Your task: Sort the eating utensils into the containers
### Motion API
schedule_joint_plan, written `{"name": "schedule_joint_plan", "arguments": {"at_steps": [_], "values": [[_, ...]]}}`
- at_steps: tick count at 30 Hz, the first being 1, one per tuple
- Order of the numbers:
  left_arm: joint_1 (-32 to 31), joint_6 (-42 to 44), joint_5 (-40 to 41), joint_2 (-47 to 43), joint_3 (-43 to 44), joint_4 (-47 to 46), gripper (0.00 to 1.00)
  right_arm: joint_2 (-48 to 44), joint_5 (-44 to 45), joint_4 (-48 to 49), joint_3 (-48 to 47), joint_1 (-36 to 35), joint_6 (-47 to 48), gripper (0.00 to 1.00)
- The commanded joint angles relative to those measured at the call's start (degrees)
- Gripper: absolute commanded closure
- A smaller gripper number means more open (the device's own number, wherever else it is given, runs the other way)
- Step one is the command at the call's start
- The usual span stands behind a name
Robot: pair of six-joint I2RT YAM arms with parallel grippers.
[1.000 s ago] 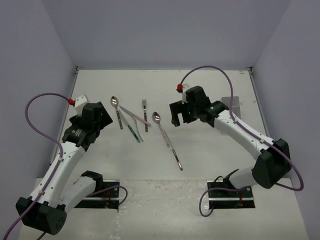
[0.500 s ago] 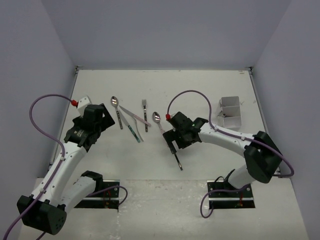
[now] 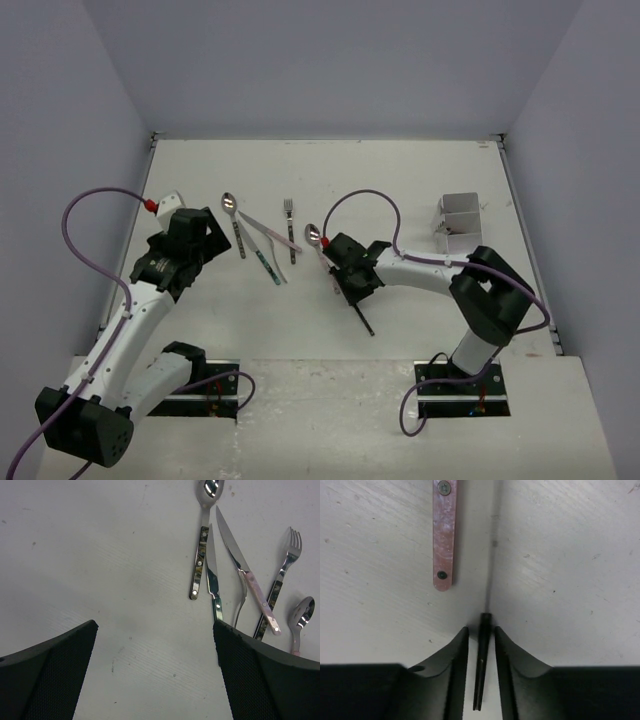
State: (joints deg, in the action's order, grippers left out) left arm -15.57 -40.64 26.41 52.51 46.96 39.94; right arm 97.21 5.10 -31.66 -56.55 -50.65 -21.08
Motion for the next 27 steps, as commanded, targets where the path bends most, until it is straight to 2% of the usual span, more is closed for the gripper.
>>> {"name": "schedule_joint_plan", "arguments": {"at_steps": [1,2,3,5,12,14,17,19,22,24,25,27], "values": [[-0.2,1.6,1.3,-0.3,0.0,-1.2,0.0,1.4,-0.6,2.6,-0.2,-0.4,-2.2,0.76],[-0.2,1.4,1.4,-0.3,0.1,-1.1,0.0,1.1,-0.9,2.6,0.0,-0.3,-2.3,0.81],[-0.2,1.4,1.5,-0.4,0.1,-1.1,0.0,0.8,-1.0,2.5,0.0,-0.4,-2.1,0.91],[-0.2,1.4,1.6,-0.6,0.2,-1.0,0.0,-1.0,0.3,1.8,-0.1,-0.3,-1.9,1.0],[-0.2,1.4,0.9,-1.3,0.5,-0.8,0.0,-11.7,5.4,3.0,-2.5,0.5,4.4,1.0],[-0.2,1.1,0.6,-1.8,0.2,-0.8,0.0,-15.0,4.0,6.0,-2.8,2.3,7.0,1.0],[-0.2,1.0,0.4,-2.7,-0.1,-0.7,0.0,-22.0,-3.5,11.0,-1.2,7.1,13.9,1.0],[-0.2,0.8,0.2,-3.5,-0.3,-0.7,0.0,-27.3,-14.9,14.9,2.1,12.8,17.7,1.0],[-0.2,0.6,-0.7,-4.0,-0.6,-1.0,0.0,-32.2,-25.9,24.7,6.3,20.9,23.0,1.0],[-0.1,0.7,-1.3,-3.9,-0.5,-1.4,0.0,-34.5,-29.8,34.0,7.7,26.0,25.1,1.0],[-0.2,0.6,-1.5,-3.7,-0.5,-1.4,0.0,-37.0,-35.8,40.7,9.4,27.1,27.0,1.0],[-0.2,0.7,-1.9,-3.7,0.0,-1.4,0.0,-38.9,-38.6,44.9,10.7,29.6,35.0,1.0]]}}
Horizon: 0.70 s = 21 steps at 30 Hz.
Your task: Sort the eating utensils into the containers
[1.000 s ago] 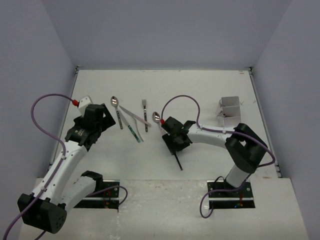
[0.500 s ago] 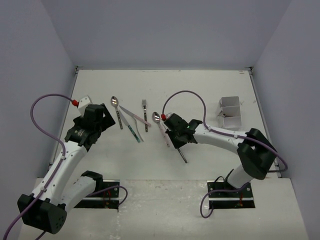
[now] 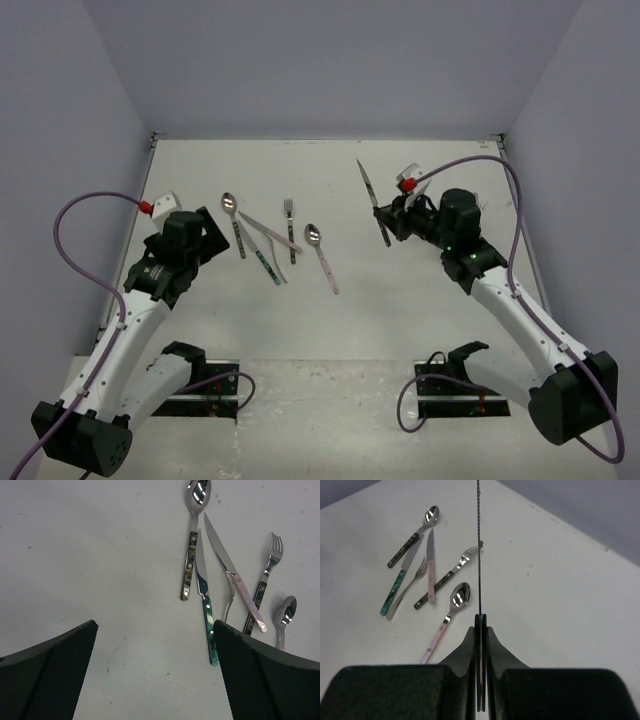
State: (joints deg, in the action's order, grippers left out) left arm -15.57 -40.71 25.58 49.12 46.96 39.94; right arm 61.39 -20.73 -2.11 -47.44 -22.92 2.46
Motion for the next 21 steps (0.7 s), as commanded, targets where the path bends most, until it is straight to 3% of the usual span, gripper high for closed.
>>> {"name": "schedule_joint_plan", "arguments": {"at_steps": [1,4,7,12,21], "values": [[-0.2,0.8,-1.1,-0.3,0.1,-1.4,0.0,-3.7,-14.6,15.7,1.0,2.9,13.7,1.0],[-0.2,0.5,-1.0,-1.0,0.1,-1.5,0.0,-3.3,-17.6,12.5,-4.0,9.7,18.4,1.0],[-0.2,0.3,-0.6,-1.0,0.6,-1.4,0.0,-0.7,-27.4,14.2,-9.0,19.1,17.5,1.0],[-0.2,0.2,0.8,0.4,2.2,-0.9,0.0,6.6,-33.2,4.7,-21.2,27.7,26.0,1.0],[-0.2,-0.4,3.4,3.8,2.4,-3.7,0.0,7.9,-47.5,2.9,-17.8,37.1,28.9,1.0]]}}
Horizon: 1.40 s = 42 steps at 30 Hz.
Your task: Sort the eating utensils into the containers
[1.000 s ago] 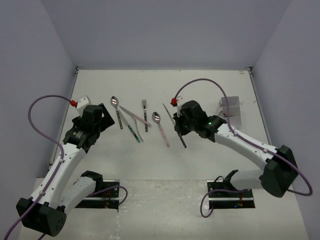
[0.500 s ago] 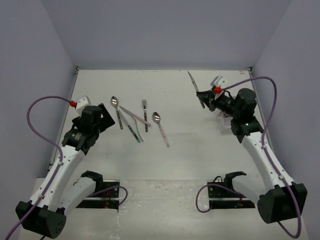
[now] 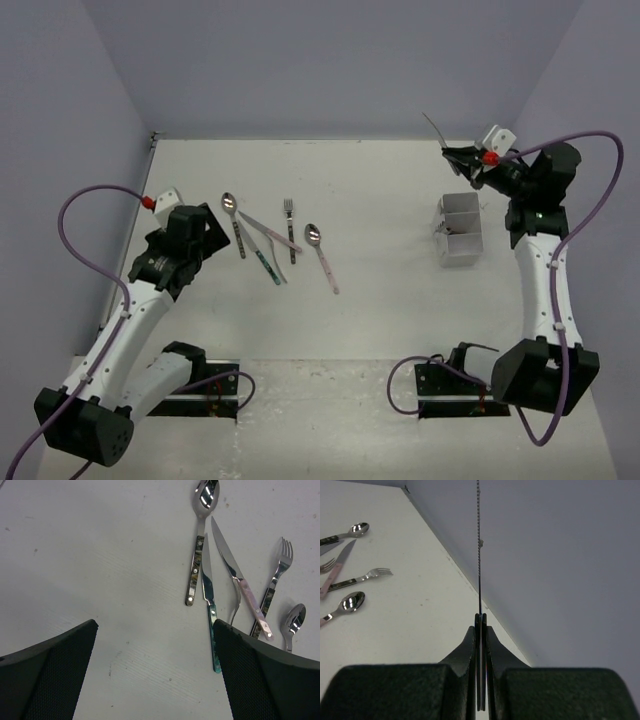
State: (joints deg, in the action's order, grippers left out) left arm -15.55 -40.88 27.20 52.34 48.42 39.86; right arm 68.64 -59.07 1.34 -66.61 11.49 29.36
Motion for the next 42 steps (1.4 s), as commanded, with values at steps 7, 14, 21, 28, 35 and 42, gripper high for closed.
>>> {"name": "schedule_joint_plan", "arguments": {"at_steps": [7,14,21,28,35,42], "values": [[-0.2,-2.1,4.1,2.8,-1.2,-6.5,0.0,2.8,-26.3,-14.5,6.8,15.6,22.2,1.0],[-0.3,-3.1,6.5,4.7,-0.3,-6.3,0.0,9.3,-23.3,-48.5,6.3,19.1,60.2,1.0],[-0.3,-2.1,8.0,8.1,1.0,-5.9,0.0,11.6,-17.1,-54.7,11.2,19.5,72.3,1.0],[-0.3,-2.1,8.0,13.0,2.4,-6.2,0.0,12.4,-13.9,-51.9,14.5,20.2,71.1,1.0],[-0.5,-2.4,8.0,13.0,2.7,-6.2,0.0,13.2,-12.3,-42.1,16.9,22.0,64.1,0.92],[-0.7,-2.3,8.4,11.4,3.2,-5.7,0.0,12.3,-13.4,-41.7,16.5,22.4,61.1,0.54]]}}
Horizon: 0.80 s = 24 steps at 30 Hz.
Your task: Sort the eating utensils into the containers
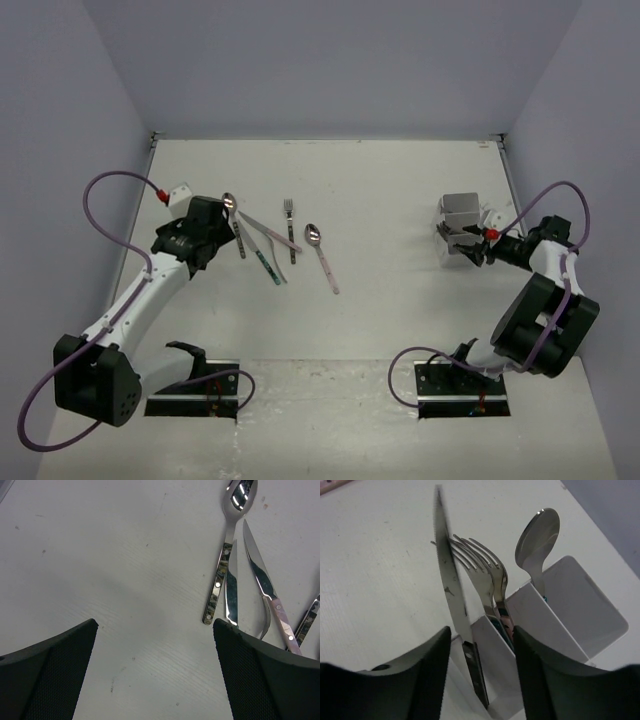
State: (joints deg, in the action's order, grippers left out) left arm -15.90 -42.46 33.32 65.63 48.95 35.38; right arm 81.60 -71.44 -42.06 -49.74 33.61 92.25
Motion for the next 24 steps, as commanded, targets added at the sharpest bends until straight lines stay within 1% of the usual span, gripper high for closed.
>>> {"name": "schedule_joint_plan", "arguments": {"at_steps": [1,3,5,6,7,8,9,10,12,13,14,15,16,17,18,19,20,21,22,23,24], "values": [[-0.4,-0.7,2.4,-2.2,2.8,-0.6,0.0,-1.1,-1.2,1.6,-0.4,0.2,-2.2,0.44],[-0.4,-0.8,2.9,-2.7,3.2,0.1,0.0,-2.3,-1.9,0.2,-0.7,0.2,-2.2,0.33],[-0.3,-0.8,2.9,-3.2,3.5,0.7,0.0,-4.0,-3.3,-1.0,-1.1,0.2,-2.5,0.3],[-0.4,-0.7,2.9,-3.7,3.6,0.8,0.0,-4.7,-3.9,-1.6,-1.7,0.2,-2.7,0.26],[-0.4,-0.7,2.8,-3.9,3.8,1.3,0.0,-6.0,-4.6,-3.4,-2.2,0.2,-2.7,0.25],[-0.4,-0.7,2.6,-4.2,4.4,1.4,0.0,-6.7,-6.2,-4.2,-2.8,0.2,-3.1,0.18],[-0.4,-0.6,2.2,-4.4,4.7,2.1,0.0,-7.5,-7.0,-4.8,-4.3,0.3,-4.6,0.05],[-0.4,-0.3,1.9,-4.5,4.9,2.2,0.0,-8.3,-8.0,-4.8,-5.1,0.3,-6.8,0.01],[-0.4,-0.2,1.0,-4.8,5.5,2.9,0.0,-10.8,-12.0,-3.1,-7.2,0.1,-15.8,0.01],[-0.4,-0.3,0.8,-5.0,5.7,3.1,0.0,-11.7,-13.6,0.4,-7.7,0.1,-20.1,0.01],[-0.3,-0.5,0.0,-5.2,5.7,3.4,0.0,-13.3,-15.6,1.4,-8.4,-0.3,-26.4,0.01],[-0.4,-1.0,-0.6,-5.2,5.5,3.5,0.0,-13.9,-19.5,2.2,-9.5,-0.8,-28.1,0.01],[-0.4,-1.0,-1.3,-5.2,5.5,3.5,0.0,-14.6,-20.3,4.4,-9.9,-1.8,-32.1,0.01],[-0.4,-1.4,-2.3,-4.8,5.5,3.6,0.0,-15.4,-19.6,5.8,-10.6,-5.5,-34.9,0.01],[-0.4,-1.9,-3.1,-4.6,5.5,3.9,0.0,-17.0,-12.7,9.0,-11.6,-8.2,-39.8,0.01],[-0.4,-2.4,-4.0,-4.4,5.5,3.7,0.0,-18.0,-6.2,20.9,-11.5,-11.7,-56.8,0.01],[-0.6,-2.5,-6.1,-3.9,5.5,3.5,0.0,-18.8,1.1,25.0,-11.7,-18.3,-62.0,0.01],[-1.1,-2.0,-6.4,-3.8,5.5,3.0,0.0,-19.5,9.5,28.6,-12.2,-21.0,-63.1,0.01],[-1.3,-2.2,-6.1,-3.6,5.8,3.2,0.0,-19.5,11.1,30.4,-12.8,-25.0,-64.6,0.01],[-1.4,-2.5,-5.1,-3.7,5.8,3.5,0.0,-19.1,12.3,32.6,-14.6,-26.6,-68.0,0.01],[-1.4,-3.0,-5.2,-4.2,5.8,3.6,0.0,-18.1,13.5,38.7,-15.7,-27.7,-78.2,0.01]]}}
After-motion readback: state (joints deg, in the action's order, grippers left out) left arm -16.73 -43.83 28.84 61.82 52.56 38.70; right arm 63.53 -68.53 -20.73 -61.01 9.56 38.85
